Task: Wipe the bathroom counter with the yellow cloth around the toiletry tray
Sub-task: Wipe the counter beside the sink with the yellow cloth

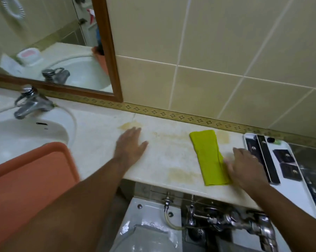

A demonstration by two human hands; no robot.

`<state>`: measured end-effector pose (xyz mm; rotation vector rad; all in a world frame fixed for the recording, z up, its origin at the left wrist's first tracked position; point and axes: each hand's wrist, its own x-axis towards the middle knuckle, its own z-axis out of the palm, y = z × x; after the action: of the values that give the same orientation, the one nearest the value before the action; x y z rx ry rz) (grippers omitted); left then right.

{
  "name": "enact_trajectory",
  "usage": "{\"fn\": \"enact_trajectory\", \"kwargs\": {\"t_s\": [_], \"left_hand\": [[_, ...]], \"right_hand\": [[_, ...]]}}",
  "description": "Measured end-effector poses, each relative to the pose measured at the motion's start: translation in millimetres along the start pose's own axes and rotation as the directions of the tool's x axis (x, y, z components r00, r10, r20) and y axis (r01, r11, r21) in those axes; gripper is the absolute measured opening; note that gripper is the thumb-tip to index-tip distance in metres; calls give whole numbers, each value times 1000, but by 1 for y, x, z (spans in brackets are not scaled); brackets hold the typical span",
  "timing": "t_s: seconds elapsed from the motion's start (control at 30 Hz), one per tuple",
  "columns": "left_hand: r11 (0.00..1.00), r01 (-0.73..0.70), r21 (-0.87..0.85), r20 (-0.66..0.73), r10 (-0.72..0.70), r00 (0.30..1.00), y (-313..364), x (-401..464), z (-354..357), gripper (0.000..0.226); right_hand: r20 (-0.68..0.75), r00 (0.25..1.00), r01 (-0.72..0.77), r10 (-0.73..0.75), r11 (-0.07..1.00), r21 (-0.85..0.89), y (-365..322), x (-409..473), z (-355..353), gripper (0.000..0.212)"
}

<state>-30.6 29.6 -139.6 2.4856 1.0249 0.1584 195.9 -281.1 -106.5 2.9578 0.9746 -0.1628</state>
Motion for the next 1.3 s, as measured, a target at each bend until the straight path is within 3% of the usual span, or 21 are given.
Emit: {"fn": "enact_trajectory", "kwargs": {"t_s": [0.13, 0.23, 0.33, 0.43, 0.53, 0.57, 0.6, 0.67, 0.7, 0.73, 0.77, 0.83, 0.87, 0.93, 1.0, 1.03, 1.13, 1.17, 1.2, 1.23, 1.3], "left_hand": [[919, 146, 365, -77, -126, 989, -84, 6, -6, 106], [914, 167, 369, -56, -157, 986, -105, 8, -7, 117], [927, 147, 345, -74, -129, 989, -114, 16, 2, 115], [921, 139, 364, -109, -107, 988, -118, 17, 6, 112], [916, 134, 378, -118, -96, 988, -121, 20, 7, 111], [917, 130, 378, -110, -94, 989, -120, 20, 6, 111], [919, 131, 372, -107, -98, 989, -120, 19, 6, 112], [921, 133, 366, -111, -99, 989, -119, 18, 5, 112], [920, 132, 370, -106, -100, 989, -119, 18, 4, 113], [918, 128, 375, -97, -99, 990, -118, 19, 3, 113], [917, 128, 379, -92, -100, 991, -118, 18, 2, 113], [920, 127, 370, -94, -99, 991, -117, 18, 3, 113], [919, 130, 371, -95, -102, 990, -117, 18, 3, 113], [918, 133, 374, -94, -106, 990, -116, 18, 2, 112], [917, 132, 377, -90, -106, 990, -115, 17, 0, 112], [916, 134, 378, -84, -110, 990, -114, 16, -1, 112], [916, 138, 378, -74, -118, 990, -112, 15, -2, 113], [917, 137, 375, -67, -121, 990, -112, 15, -3, 114], [918, 136, 372, -65, -120, 991, -112, 15, -3, 114], [920, 134, 369, -67, -117, 991, -112, 15, -2, 114], [921, 130, 368, -79, -109, 991, -114, 16, -1, 114]], "right_hand": [[91, 966, 239, -243, 970, 53, -35, 21, 23, 67], [119, 977, 162, -179, 977, 141, -53, 41, 36, 69], [9, 991, 135, -135, 991, -14, -77, 61, 52, 65], [-73, 971, 218, -226, 970, -106, -124, 82, 55, 66], [0, 945, 327, -327, 943, -66, -189, 100, 55, 67], [20, 895, 446, -446, 891, -84, -203, 92, 57, 67], [45, 787, 617, -615, 784, -73, -207, 79, 60, 66], [114, 453, 886, -884, 461, 57, -181, 44, 59, 59], [119, 365, 916, -923, 379, 129, -156, 35, 56, 55], [110, 374, 907, -921, 388, 164, -127, 35, 53, 54], [95, 457, 869, -885, 466, 164, -100, 43, 48, 55], [64, 693, 705, -718, 693, 147, -70, 69, 36, 57], [52, 767, 630, -639, 767, 122, -72, 85, 35, 56], [17, 831, 553, -555, 830, 70, -108, 107, 36, 53], [17, 813, 581, -582, 813, 43, -161, 105, 42, 55], [24, 748, 663, -664, 748, 32, -182, 93, 46, 56], [149, 380, 917, -913, 393, 65, -174, 33, 57, 57], [204, 299, 942, -932, 323, 94, -151, 20, 54, 57], [218, 272, 950, -937, 298, 96, -123, 18, 49, 57], [204, 332, 934, -921, 352, 66, -94, 26, 45, 57], [164, 582, 801, -797, 596, 56, -58, 54, 31, 56]]}}
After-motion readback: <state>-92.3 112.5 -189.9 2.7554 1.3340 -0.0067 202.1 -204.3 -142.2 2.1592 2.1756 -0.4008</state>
